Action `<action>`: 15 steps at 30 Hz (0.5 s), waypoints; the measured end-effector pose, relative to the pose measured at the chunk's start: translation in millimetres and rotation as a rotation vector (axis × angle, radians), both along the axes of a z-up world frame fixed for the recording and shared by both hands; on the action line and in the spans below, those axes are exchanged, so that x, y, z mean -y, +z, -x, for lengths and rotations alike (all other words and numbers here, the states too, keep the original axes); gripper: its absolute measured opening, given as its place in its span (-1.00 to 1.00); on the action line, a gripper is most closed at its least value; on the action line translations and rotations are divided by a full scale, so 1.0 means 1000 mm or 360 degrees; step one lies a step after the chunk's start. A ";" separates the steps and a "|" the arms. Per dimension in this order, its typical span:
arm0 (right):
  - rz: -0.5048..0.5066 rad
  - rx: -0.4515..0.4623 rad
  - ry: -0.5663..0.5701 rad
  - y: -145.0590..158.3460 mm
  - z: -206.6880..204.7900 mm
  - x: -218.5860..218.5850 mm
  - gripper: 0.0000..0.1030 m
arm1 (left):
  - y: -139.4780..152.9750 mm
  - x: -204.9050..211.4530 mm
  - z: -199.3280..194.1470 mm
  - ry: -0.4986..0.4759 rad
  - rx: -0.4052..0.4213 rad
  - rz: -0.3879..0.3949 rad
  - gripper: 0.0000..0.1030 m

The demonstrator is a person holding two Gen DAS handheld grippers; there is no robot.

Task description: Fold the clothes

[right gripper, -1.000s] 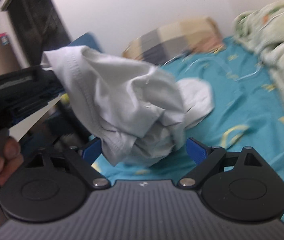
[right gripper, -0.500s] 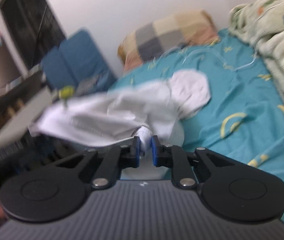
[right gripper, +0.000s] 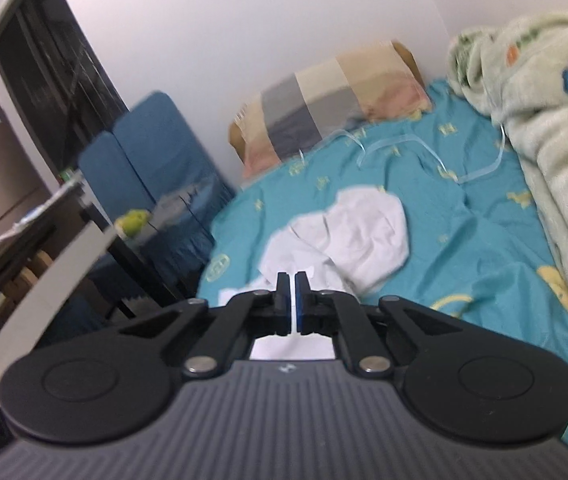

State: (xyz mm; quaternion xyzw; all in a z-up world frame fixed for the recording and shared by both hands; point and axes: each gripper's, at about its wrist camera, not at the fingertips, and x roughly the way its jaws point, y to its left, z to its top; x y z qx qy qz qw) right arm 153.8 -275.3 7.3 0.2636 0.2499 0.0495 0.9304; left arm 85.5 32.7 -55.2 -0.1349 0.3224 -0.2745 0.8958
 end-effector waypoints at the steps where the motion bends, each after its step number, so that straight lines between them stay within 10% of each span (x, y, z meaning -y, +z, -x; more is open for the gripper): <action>1: -0.0035 -0.0033 0.0003 -0.006 -0.001 0.002 -0.90 | -0.003 0.003 0.002 -0.0028 -0.0020 -0.0024 -0.01; 15: -0.0112 -0.0255 0.0292 -0.033 0.020 -0.031 -0.56 | -0.017 0.001 -0.045 0.0105 -0.0086 0.0186 -0.03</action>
